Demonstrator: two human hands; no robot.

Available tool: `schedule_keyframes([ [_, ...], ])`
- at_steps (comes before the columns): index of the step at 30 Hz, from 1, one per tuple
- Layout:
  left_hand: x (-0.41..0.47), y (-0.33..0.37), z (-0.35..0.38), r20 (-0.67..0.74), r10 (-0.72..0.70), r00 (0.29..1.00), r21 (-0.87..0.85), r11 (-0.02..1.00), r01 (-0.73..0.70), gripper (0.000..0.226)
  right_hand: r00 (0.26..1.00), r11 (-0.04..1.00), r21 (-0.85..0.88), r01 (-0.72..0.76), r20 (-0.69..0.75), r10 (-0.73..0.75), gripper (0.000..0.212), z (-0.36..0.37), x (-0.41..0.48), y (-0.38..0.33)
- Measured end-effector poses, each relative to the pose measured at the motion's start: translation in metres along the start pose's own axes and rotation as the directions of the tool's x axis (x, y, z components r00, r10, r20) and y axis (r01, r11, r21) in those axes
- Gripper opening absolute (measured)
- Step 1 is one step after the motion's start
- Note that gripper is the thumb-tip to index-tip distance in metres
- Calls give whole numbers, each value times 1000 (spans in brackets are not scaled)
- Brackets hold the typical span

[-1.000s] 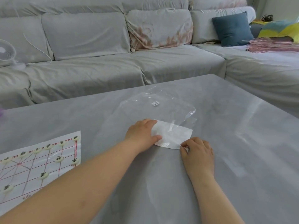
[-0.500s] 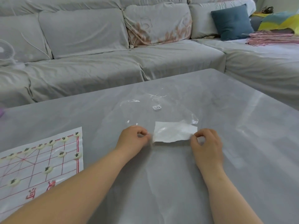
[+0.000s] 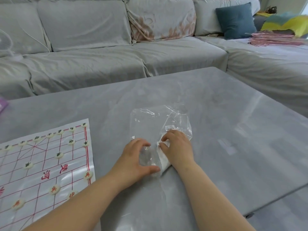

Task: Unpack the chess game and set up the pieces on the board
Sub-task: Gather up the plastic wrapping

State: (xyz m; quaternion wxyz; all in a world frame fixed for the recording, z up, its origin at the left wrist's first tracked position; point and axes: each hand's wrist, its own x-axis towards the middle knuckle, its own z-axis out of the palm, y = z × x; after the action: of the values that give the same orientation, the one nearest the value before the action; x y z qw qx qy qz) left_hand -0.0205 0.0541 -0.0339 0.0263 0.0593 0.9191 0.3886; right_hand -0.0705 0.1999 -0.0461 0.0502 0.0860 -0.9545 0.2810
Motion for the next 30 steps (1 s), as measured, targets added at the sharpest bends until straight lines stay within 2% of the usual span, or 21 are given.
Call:
schedule_keyframes([
  [2, 6, 5, 10, 31, -40, 999, 81, 996, 37, 107, 1000, 1000, 1, 0, -3, 0, 23, -1, -2, -2],
  [4, 14, 10, 18, 34, -63, 997, 127, 990, 58, 120, 1000, 1000, 5, -2, 4, 2, 24, -2, -3, -3],
  [5, 18, 12, 20, 20, -62, 998, 132, 990, 59, 116, 1000, 1000, 7, -6, 8, 6, 23, -2, -3, -2],
  [8, 28, 9, 25, -57, -19, 998, 81, 996, 24, 85, 999, 998, 63, -27, 19, 26, 25, -7, -3, -2],
  [12, 34, 8, 22, -170, -8, 985, 43, 999, 15, 42, 996, 953, 290, -90, 34, 84, 31, -15, -5, 0],
  [14, 37, 10, 19, -188, -21, 982, 66, 997, 34, 27, 991, 957, 274, -99, -58, 119, 43, -18, -4, 8],
  [16, 38, 10, 17, -191, -24, 981, 77, 996, 40, 18, 960, 941, 255, -223, -112, 258, 64, -25, -3, 16],
  [18, 38, 9, 17, -192, -19, 981, 49, 998, 28, 14, 917, 845, 407, -348, -39, 396, 84, -34, -1, 18],
  [20, 35, 8, 16, -198, -28, 980, -33, 999, 22, 9, 917, 716, 601, -356, 76, 392, 92, -38, 1, 17],
  [23, 32, 6, 10, -214, -75, 974, -232, 972, 24, 27, 944, 682, 656, -323, 177, 277, 82, -34, 3, 7],
  [26, 26, 10, 3, -211, -76, 975, -368, 930, -7, 33, 956, 587, 759, -282, 175, 234, 44, -26, 3, -2],
  [27, 23, 12, 1, -229, -60, 972, -381, 924, -33, 34, 959, 583, 764, -275, 177, 221, 33, -24, 2, -7],
  [30, 12, 14, -8, -304, 10, 953, -402, 905, -138, 52, 965, 635, 728, -258, 166, 201, 32, -20, -1, -22],
])
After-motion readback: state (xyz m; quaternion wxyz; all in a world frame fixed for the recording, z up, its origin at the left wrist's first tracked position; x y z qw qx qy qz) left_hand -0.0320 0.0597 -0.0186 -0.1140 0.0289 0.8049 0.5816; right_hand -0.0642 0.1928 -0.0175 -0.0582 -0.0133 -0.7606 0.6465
